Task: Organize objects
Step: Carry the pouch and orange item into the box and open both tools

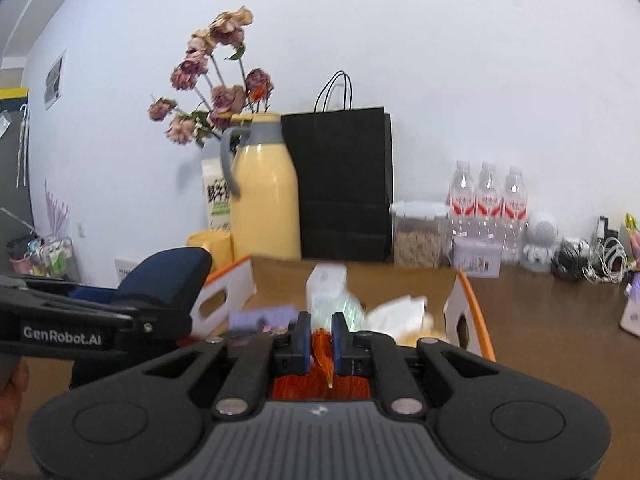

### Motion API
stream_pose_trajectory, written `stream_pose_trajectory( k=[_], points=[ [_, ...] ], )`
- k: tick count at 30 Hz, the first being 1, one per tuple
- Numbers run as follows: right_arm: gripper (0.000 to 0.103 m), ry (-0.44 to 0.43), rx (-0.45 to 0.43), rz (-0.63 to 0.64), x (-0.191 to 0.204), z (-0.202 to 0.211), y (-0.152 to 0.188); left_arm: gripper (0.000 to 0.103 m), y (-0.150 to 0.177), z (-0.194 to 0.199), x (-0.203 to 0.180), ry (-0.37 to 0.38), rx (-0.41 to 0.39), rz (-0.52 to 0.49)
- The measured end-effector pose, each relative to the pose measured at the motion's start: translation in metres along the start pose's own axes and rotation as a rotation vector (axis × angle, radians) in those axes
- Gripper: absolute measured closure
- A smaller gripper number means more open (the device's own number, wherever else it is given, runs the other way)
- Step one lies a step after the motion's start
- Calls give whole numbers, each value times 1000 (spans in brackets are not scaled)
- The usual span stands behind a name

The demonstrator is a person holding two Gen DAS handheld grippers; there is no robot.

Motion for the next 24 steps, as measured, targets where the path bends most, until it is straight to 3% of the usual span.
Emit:
stream_pose_trajectory(
  k=[7, 13, 19, 23, 24],
  points=[
    [94, 35, -10, -30, -25, -61, -28, 34, -27, -69, 5, -43, 23, 18],
    [94, 56, 23, -82, -51, -99, -21, 34, -21, -117, 13, -87, 53, 26],
    [94, 46, 59, -70, -52, -108, -8, 34, -11, -128, 15, -92, 86, 11],
    [93, 42, 65, -72, -51, -104, -6, 33, -11, -122, 18, -104, 54, 15],
    [90, 40, 67, -73, -51, -103, -5, 24, -13, -119, 18, -109, 32, 11]
  ],
)
Point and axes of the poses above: each gripper's, at about its wrist camera, not at the fingertips, and z roughly against the way its jaws point, x to its left, y to its underside, the point moved 8 cm from there along -z, roughly the way its jaws point
